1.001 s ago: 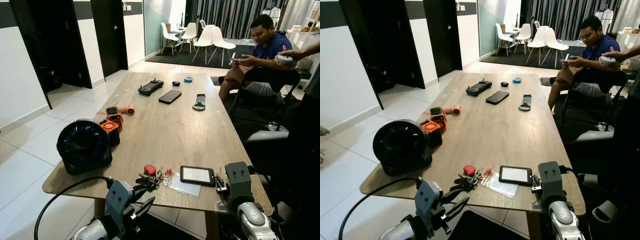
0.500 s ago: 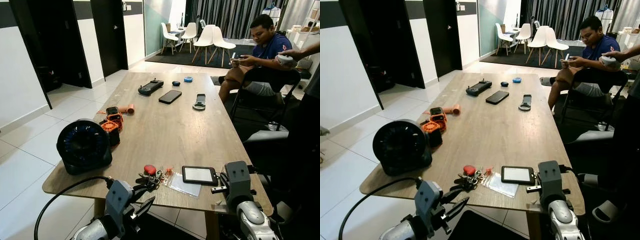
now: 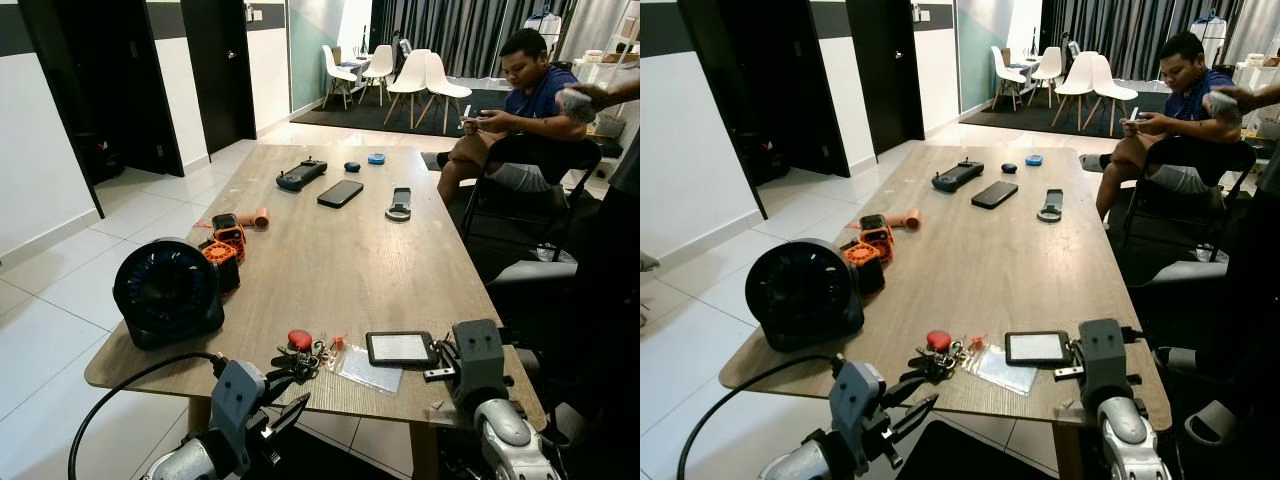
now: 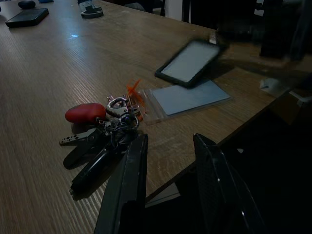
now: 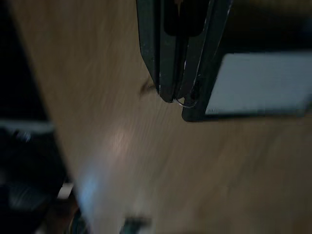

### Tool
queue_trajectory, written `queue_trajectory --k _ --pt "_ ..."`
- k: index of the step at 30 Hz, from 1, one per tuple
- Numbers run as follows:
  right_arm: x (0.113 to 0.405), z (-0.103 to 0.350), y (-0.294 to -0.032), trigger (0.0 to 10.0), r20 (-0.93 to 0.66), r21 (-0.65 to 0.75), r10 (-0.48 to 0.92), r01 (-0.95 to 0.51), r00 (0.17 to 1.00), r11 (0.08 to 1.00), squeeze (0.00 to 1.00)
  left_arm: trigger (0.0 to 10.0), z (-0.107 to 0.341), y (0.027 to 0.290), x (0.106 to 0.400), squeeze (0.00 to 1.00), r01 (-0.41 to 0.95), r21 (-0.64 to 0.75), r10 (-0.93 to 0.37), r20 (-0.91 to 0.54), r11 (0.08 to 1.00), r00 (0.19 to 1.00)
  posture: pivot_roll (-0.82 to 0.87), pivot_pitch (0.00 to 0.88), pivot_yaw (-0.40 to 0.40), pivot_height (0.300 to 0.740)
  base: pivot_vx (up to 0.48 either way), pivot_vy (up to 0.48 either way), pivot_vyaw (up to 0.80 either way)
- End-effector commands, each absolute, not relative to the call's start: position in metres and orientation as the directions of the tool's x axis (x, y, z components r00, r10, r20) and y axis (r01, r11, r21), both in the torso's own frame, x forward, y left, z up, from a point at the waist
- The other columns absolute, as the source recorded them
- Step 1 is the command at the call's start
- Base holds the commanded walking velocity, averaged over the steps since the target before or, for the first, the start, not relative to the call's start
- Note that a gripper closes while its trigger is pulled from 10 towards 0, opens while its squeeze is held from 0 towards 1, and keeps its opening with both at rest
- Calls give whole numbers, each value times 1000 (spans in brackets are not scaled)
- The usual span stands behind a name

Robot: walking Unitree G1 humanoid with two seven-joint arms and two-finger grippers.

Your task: Hang keys on a hook

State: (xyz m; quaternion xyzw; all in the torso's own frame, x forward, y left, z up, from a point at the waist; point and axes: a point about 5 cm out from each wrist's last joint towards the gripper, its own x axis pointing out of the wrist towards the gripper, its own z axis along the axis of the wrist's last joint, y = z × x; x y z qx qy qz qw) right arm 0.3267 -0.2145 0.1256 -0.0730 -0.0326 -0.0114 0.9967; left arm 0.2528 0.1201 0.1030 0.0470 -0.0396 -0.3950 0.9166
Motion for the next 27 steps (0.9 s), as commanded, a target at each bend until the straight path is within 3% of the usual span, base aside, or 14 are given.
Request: queue_trajectory --k 1,2,3,4,10,23,25,27 --pt "331 155 -213 7333 199 -133 -20 47 980 990 0 10000 102 125 254 0 719 130 -727 19 683 686 44 57 28 740 0 0 0" --pt "332 168 -211 9294 245 -137 -18 53 969 989 0 10000 102 126 255 0 719 132 -727 18 682 686 44 57 28 740 0 0 0" --pt "332 168 -211 9294 245 -137 -18 53 969 989 0 10000 102 126 255 0 719 132 -727 18 682 686 44 57 28 740 0 0 0" --pt "333 178 -210 9922 279 -136 -15 55 960 989 0 10000 102 126 255 0 719 134 -727 17 681 686 44 55 29 740 0 0 0" --pt "336 222 -202 10000 411 -123 -2 58 912 991 0 10000 102 128 254 0 723 141 -732 12 676 682 44 51 31 740 0 0 0" --pt "333 243 -192 10000 466 -112 38 16 884 994 0 10000 102 131 254 0 728 154 -737 6 668 675 44 40 34 740 0 0 0" --pt "332 242 -189 10000 465 -98 53 -9 884 995 0 10000 102 132 253 0 735 153 -744 4 661 668 44 40 34 740 0 0 0" --pt "328 235 -177 10000 444 -20 151 -159 883 987 0 10000 103 135 249 0 775 134 -781 -10 617 624 46 40 37 740 0 0 0"
